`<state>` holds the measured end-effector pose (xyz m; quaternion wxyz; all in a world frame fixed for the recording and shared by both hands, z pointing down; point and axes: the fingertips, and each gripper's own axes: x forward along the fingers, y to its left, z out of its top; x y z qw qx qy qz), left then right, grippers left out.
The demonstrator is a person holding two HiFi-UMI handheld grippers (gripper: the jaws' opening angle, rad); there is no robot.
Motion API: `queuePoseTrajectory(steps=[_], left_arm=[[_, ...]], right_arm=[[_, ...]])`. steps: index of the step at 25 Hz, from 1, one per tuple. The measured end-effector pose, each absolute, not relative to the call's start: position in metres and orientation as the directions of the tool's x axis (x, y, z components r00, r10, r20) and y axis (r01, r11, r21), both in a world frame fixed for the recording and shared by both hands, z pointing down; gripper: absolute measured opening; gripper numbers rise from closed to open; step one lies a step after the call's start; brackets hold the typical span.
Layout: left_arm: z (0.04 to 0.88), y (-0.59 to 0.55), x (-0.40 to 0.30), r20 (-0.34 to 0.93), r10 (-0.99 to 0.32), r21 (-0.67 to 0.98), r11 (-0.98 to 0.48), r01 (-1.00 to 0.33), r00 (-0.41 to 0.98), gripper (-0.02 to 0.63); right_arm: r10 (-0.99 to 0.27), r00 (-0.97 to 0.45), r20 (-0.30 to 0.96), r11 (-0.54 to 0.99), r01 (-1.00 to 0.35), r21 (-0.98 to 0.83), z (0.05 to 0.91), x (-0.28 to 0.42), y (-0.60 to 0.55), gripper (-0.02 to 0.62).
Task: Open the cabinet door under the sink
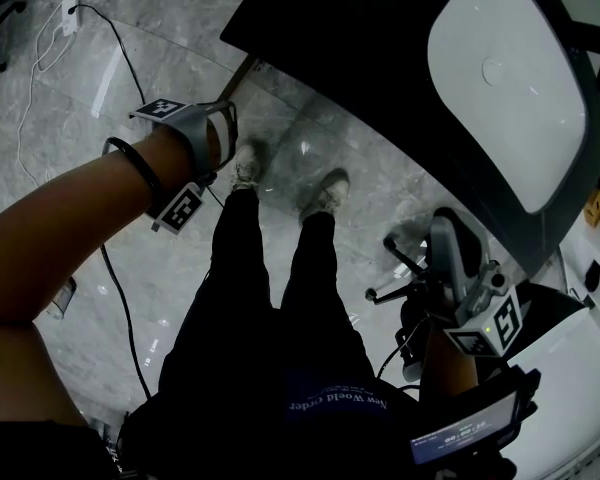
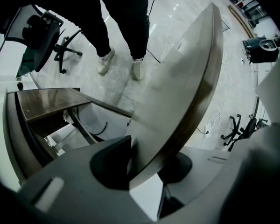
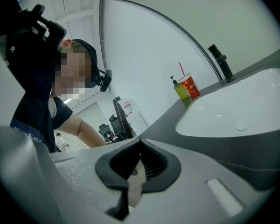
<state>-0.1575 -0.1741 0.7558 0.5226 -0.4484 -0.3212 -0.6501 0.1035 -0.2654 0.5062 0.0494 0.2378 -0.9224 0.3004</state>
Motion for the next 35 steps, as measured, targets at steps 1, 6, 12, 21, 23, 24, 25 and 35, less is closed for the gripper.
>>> queuePoseTrajectory(steps=[1, 6, 12, 21, 23, 24, 25, 35], left_arm=[[0.756, -0.174, -0.157, 0.919, -0.393, -0.061, -0.241, 0.968, -0.04, 0.115], [0.755, -0.176, -0.163, 0.92, -0.392, -0.083, -0.206, 0.975, -0.005, 0.118], [0.756, -0.175, -0.162, 0.921, -0.389, -0.103, -0.2, 0.974, 0.017, 0.126], [0.756, -0.177, -0.154, 0.922, -0.386, -0.12, -0.27, 0.955, 0.007, 0.141], [0.755, -0.177, -0.152, 0.929, -0.37, -0.12, -0.31, 0.943, -0.004, 0.151], [0.756, -0.176, -0.152, 0.932, -0.362, -0.116, -0.338, 0.934, -0.015, 0.175], [0.757, -0.176, -0.152, 0.935, -0.355, -0.112, -0.369, 0.923, -0.029, 0.204], [0.732, -0.172, -0.155, 0.938, -0.338, -0.163, -0.616, 0.771, -0.071, 0.275]], right_arm=[[-0.408, -0.882, 0.235, 0.706, -0.468, -0.531, 0.506, 0.102, -0.266, 0.0], [-0.411, -0.883, 0.228, 0.706, -0.466, -0.533, 0.505, 0.095, -0.27, 0.0], [-0.423, -0.877, 0.226, 0.703, -0.475, -0.529, 0.505, 0.096, -0.273, 0.0], [-0.432, -0.875, 0.217, 0.707, -0.478, -0.521, 0.493, 0.099, -0.276, 0.0], [-0.434, -0.875, 0.214, 0.707, -0.478, -0.521, 0.489, 0.101, -0.277, 0.0], [-0.432, -0.876, 0.214, 0.706, -0.476, -0.525, 0.487, 0.102, -0.276, 0.0], [-0.428, -0.878, 0.214, 0.704, -0.473, -0.53, 0.486, 0.104, -0.275, 0.0], [-0.46, -0.864, 0.206, 0.71, -0.497, -0.498, 0.462, 0.117, -0.282, 0.0]])
